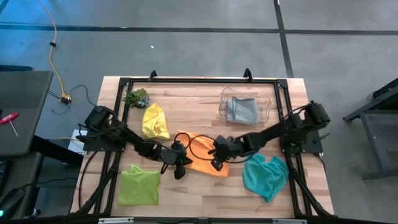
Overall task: Fold microfiber towels
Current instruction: Fold the orange microfiber towel
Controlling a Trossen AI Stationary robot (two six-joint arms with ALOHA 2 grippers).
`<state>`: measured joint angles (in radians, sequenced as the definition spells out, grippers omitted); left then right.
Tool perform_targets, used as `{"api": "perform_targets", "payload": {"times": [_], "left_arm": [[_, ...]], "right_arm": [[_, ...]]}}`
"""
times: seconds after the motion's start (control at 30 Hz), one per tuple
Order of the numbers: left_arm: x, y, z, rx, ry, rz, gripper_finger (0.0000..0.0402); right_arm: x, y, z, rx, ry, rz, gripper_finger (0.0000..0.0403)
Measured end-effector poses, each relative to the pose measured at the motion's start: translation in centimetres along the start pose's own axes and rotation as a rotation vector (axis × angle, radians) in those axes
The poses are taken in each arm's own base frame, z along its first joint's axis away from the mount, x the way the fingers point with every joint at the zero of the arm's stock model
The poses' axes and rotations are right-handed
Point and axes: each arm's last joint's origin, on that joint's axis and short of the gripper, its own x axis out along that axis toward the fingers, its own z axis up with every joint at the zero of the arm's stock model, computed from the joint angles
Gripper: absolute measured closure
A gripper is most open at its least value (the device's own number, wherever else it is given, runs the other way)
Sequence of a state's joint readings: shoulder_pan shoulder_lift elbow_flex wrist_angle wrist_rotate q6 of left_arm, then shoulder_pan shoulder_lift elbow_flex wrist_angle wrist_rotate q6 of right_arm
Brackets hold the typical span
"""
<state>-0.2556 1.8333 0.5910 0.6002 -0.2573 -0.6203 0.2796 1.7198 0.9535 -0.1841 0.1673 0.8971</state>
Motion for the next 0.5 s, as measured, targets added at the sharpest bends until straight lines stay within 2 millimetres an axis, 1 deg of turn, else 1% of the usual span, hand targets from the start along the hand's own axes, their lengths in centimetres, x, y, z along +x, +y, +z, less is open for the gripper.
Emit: {"api": "perform_targets", "payload": {"times": [0.13, 0.27, 0.37, 0.5], "left_arm": [[0.4, -0.1, -0.8, -0.019, 0.016, 0.003, 0.0401], [0.4, -0.4, -1.2, -0.011, 0.007, 0.014, 0.0401], [0.4, -0.5, -1.2, -0.019, -0.003, 0.014, 0.0401], [0.4, -0.6, -1.2, -0.037, -0.009, 0.007, 0.0401]], "right_arm": [[1.7, -0.9, 0.5, 0.028, 0.008, -0.018, 0.0403], [2.8, -1.5, 0.3, 0.026, 0.051, -0.02, 0.0403], [3.1, -1.9, 0.4, 0.026, 0.068, -0.037, 0.0403], [3.1, -2.9, 0.7, 0.031, 0.074, -0.105, 0.0403]]}}
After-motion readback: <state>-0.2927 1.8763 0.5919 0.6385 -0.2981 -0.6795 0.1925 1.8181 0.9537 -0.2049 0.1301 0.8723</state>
